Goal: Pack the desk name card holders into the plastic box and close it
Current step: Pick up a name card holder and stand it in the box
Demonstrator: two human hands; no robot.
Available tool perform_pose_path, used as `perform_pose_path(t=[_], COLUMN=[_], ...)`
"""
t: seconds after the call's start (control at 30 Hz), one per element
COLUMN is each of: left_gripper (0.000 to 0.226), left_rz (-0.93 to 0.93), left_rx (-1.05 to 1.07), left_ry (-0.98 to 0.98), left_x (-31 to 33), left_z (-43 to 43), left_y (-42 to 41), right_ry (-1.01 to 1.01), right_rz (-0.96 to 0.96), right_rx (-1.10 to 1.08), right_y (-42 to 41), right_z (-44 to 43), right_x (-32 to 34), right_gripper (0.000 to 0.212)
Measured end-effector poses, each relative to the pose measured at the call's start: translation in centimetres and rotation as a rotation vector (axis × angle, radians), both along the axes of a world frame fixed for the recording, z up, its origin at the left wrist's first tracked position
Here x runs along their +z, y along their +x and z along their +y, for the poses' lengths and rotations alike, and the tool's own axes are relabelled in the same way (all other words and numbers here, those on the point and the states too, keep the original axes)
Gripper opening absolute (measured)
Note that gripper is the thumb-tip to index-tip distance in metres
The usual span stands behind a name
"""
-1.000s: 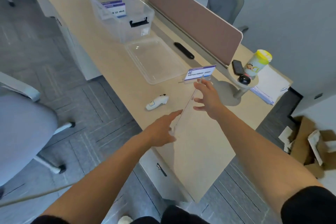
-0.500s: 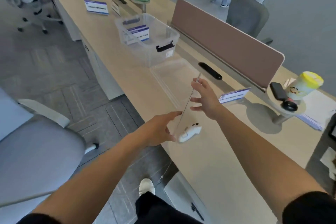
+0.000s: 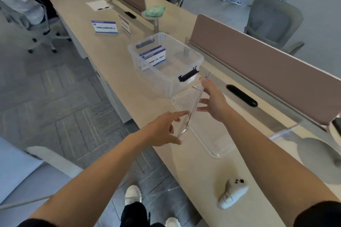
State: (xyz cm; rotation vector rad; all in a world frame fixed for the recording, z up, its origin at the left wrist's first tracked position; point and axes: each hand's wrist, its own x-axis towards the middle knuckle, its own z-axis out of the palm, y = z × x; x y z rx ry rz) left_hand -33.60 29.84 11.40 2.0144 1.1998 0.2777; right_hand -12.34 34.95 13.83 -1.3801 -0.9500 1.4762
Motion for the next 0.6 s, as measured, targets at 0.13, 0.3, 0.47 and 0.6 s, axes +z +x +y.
perform_pose_path(t=[0.13, 0.3, 0.47, 0.6], left_gripper=[0.097, 0.094, 0.092, 0.091], left_rz=[-0.011, -0.017, -0.018, -0.028], left_rx=[-0.052, -0.131, -0.207, -0.244], left_ry=[-0.022, 0.005, 0.050, 0.048], left_x=[-0.3, 0.7, 1.2, 0.8], left_z=[6.3, 14.7, 22.1, 27.2], left_y=[-3.6, -8.6, -11.5, -12.5], right_ry=[-0.002, 0.015, 0.018, 0.037], right_rz=[-0.010, -0.033, -0.011, -0.063], right_rx=[-0.009, -0.059, -0.162, -0.215], right_y=[-2.7, -6.9, -9.4, -10.1], right_z=[5.0, 11.5, 16.9, 21.5], right_x=[-0.1, 1.8, 2.4, 2.1], right_gripper=[0.064, 0.050, 0.049, 0.042])
